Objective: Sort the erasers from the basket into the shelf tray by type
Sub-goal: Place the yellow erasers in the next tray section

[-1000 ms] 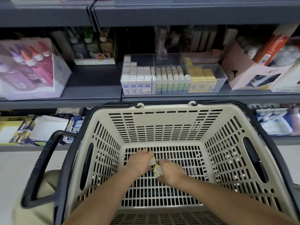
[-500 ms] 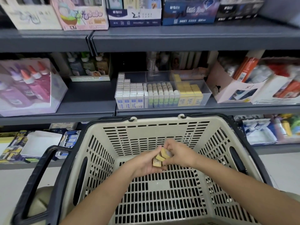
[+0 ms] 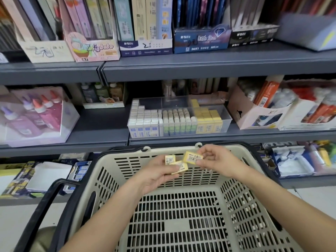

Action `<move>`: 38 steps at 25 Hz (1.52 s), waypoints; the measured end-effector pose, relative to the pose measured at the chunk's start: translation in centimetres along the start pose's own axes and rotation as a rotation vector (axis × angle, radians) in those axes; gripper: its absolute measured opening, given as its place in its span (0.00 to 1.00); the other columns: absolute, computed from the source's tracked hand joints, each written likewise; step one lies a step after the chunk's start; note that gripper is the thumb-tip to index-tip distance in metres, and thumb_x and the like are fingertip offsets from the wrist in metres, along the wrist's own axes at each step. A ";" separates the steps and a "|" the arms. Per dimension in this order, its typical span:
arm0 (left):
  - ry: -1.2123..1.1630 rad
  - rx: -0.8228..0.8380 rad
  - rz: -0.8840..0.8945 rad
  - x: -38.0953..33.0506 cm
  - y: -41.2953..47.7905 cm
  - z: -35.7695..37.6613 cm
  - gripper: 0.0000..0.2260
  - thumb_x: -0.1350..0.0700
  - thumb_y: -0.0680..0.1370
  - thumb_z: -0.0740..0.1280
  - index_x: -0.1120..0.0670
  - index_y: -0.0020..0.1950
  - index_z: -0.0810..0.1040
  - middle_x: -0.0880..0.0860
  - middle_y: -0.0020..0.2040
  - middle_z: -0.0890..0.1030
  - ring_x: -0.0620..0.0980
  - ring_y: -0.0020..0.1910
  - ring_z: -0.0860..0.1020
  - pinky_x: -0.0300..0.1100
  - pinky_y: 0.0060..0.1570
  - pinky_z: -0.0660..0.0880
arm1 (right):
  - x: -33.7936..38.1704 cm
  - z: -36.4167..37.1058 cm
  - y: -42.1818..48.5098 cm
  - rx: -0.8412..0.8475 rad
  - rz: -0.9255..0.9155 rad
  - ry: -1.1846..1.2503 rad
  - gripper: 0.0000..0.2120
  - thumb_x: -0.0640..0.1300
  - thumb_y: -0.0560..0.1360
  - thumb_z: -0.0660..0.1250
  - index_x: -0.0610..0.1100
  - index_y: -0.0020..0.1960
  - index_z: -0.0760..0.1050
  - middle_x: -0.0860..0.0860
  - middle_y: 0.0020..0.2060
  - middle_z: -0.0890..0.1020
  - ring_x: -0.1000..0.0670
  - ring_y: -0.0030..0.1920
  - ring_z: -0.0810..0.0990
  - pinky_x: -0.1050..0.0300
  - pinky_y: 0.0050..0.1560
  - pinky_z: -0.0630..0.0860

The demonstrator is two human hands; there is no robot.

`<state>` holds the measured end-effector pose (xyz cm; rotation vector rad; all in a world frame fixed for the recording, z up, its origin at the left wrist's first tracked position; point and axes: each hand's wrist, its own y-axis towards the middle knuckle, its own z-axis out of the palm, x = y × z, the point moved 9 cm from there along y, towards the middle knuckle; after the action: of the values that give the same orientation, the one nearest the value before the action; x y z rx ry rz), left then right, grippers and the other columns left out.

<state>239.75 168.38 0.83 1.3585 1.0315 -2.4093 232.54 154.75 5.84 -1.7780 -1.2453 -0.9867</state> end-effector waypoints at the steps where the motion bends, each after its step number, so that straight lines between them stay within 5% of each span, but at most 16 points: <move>1: 0.054 -0.035 0.051 -1.2 -0.1 0.1 0.16 0.69 0.72 0.69 0.61 0.57 0.73 0.60 0.54 0.80 0.54 0.50 0.82 0.37 0.41 0.79 | 0.2 -0.9 0.1 -0.022 0.007 0.050 0.07 0.35 0.71 0.69 0.45 0.46 0.75 0.51 0.37 0.80 0.57 0.34 0.81 0.64 0.40 0.77; 5: 0.245 -0.179 0.273 -6.4 0.3 0.6 0.16 0.65 0.71 0.72 0.57 0.55 0.73 0.56 0.51 0.80 0.49 0.46 0.82 0.38 0.42 0.79 | 1.5 -4.5 0.7 -0.094 -0.014 0.210 0.05 0.36 0.72 0.68 0.43 0.47 0.78 0.52 0.35 0.82 0.56 0.34 0.80 0.66 0.36 0.76; 7: 0.520 -0.304 0.396 -8.8 0.9 1.1 0.17 0.58 0.71 0.73 0.52 0.56 0.72 0.49 0.47 0.79 0.44 0.42 0.80 0.36 0.40 0.76 | 1.9 -6.9 1.6 -0.188 -0.027 0.246 0.05 0.35 0.72 0.68 0.39 0.48 0.77 0.50 0.36 0.81 0.57 0.33 0.80 0.67 0.35 0.76; 11: 0.829 -0.428 0.594 -10.5 1.7 2.9 0.15 0.52 0.72 0.72 0.44 0.52 0.67 0.40 0.41 0.73 0.37 0.38 0.72 0.29 0.32 0.66 | 2.8 -12.7 4.8 -0.409 -0.044 -0.070 0.10 0.37 0.73 0.68 0.35 0.54 0.77 0.44 0.41 0.82 0.52 0.39 0.81 0.57 0.45 0.79; 14: 0.715 -0.410 0.605 -9.9 3.0 2.4 0.14 0.53 0.73 0.72 0.46 0.51 0.68 0.44 0.44 0.75 0.42 0.42 0.75 0.29 0.38 0.71 | 4.3 -16.2 8.1 -0.538 -0.044 -0.549 0.12 0.43 0.74 0.67 0.44 0.58 0.78 0.45 0.45 0.83 0.49 0.41 0.78 0.64 0.41 0.71; 17: 0.546 -0.402 0.526 -9.3 4.3 1.0 0.13 0.54 0.72 0.72 0.45 0.49 0.69 0.51 0.48 0.79 0.51 0.45 0.80 0.44 0.46 0.77 | 4.4 -16.7 12.3 -0.487 -0.034 -0.792 0.13 0.47 0.77 0.63 0.51 0.61 0.76 0.46 0.58 0.80 0.43 0.55 0.78 0.57 0.53 0.73; 19: 0.483 -0.382 0.514 -9.1 4.5 0.6 0.13 0.56 0.72 0.72 0.46 0.49 0.70 0.52 0.48 0.80 0.48 0.42 0.82 0.39 0.43 0.78 | 3.2 -16.4 14.7 -0.416 0.013 -0.892 0.13 0.49 0.78 0.60 0.53 0.61 0.75 0.48 0.61 0.78 0.43 0.57 0.77 0.54 0.54 0.72; 24: 0.354 -0.323 0.536 -9.0 4.9 0.5 0.12 0.59 0.72 0.72 0.51 0.48 0.71 0.52 0.46 0.81 0.46 0.38 0.82 0.33 0.38 0.77 | 0.0 -13.8 18.3 -0.077 0.063 -0.776 0.12 0.44 0.79 0.57 0.50 0.57 0.77 0.52 0.61 0.77 0.52 0.57 0.74 0.62 0.54 0.65; 27: 0.333 -0.312 0.553 -9.0 5.0 0.5 0.12 0.60 0.72 0.72 0.51 0.49 0.72 0.52 0.45 0.81 0.43 0.37 0.82 0.32 0.37 0.76 | -0.5 -13.1 19.0 -0.020 0.086 -0.834 0.12 0.39 0.78 0.56 0.39 0.56 0.77 0.51 0.61 0.78 0.50 0.56 0.75 0.55 0.58 0.70; 32: 0.290 -0.295 0.548 -8.7 5.4 0.1 0.11 0.60 0.72 0.72 0.51 0.48 0.72 0.52 0.45 0.81 0.43 0.38 0.82 0.43 0.45 0.80 | 1.4 -13.2 17.4 -0.178 0.078 -0.814 0.14 0.43 0.80 0.54 0.46 0.58 0.76 0.49 0.61 0.77 0.46 0.60 0.75 0.53 0.61 0.70; 35: 0.229 -0.296 0.547 -8.4 5.7 -0.3 0.11 0.59 0.72 0.72 0.51 0.49 0.72 0.50 0.45 0.81 0.44 0.39 0.83 0.47 0.49 0.79 | 4.4 -12.0 14.1 -0.363 -0.045 -0.669 0.13 0.52 0.79 0.58 0.50 0.55 0.77 0.51 0.50 0.82 0.48 0.49 0.79 0.57 0.50 0.73; 38: 0.188 -0.274 0.558 -8.5 5.8 -0.3 0.12 0.58 0.70 0.73 0.51 0.48 0.73 0.48 0.42 0.80 0.45 0.39 0.83 0.47 0.47 0.79 | 5.9 -6.7 10.3 -0.157 -0.166 -0.418 0.10 0.56 0.74 0.65 0.53 0.50 0.80 0.60 0.41 0.80 0.62 0.41 0.77 0.64 0.42 0.72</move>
<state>247.44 162.87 4.82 1.5389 0.8381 -1.7028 242.56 148.45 12.53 -2.1039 -1.6308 -0.8464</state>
